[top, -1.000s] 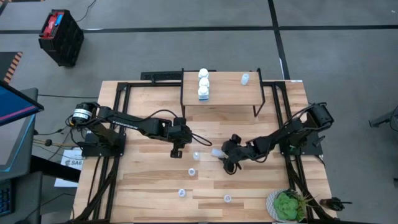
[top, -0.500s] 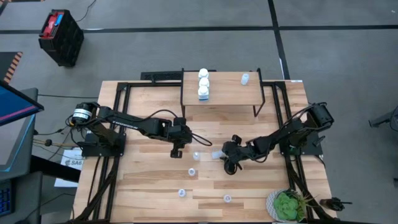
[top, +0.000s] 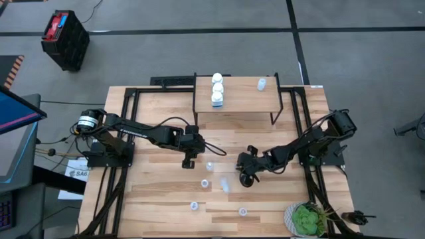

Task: Pick and place medicine bottles onto shelf by color
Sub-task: Put the top left transparent pill bottle on the shelf

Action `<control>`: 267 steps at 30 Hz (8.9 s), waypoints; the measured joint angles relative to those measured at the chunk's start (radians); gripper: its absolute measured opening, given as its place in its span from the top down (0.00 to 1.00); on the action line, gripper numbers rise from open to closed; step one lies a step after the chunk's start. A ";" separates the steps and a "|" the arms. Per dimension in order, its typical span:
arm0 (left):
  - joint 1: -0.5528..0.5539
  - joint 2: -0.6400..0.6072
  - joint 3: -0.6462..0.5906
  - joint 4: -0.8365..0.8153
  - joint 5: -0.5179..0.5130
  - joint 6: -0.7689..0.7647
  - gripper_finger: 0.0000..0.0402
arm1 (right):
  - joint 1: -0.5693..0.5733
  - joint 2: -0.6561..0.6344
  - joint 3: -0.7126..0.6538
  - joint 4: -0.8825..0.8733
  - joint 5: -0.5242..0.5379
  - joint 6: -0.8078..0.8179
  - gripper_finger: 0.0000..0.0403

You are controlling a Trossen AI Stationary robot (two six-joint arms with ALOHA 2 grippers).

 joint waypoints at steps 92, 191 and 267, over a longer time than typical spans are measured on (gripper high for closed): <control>-0.377 0.174 0.121 0.089 -0.104 -0.349 0.39 | 0.144 -0.375 0.000 -0.153 -0.233 0.088 0.63; 0.480 0.240 0.873 0.069 0.300 0.193 0.73 | 0.052 -0.375 0.000 -0.200 -0.243 0.193 0.67; 0.410 0.417 0.870 -0.133 0.201 0.210 0.56 | 0.190 -0.375 0.000 -0.208 -0.260 0.291 0.67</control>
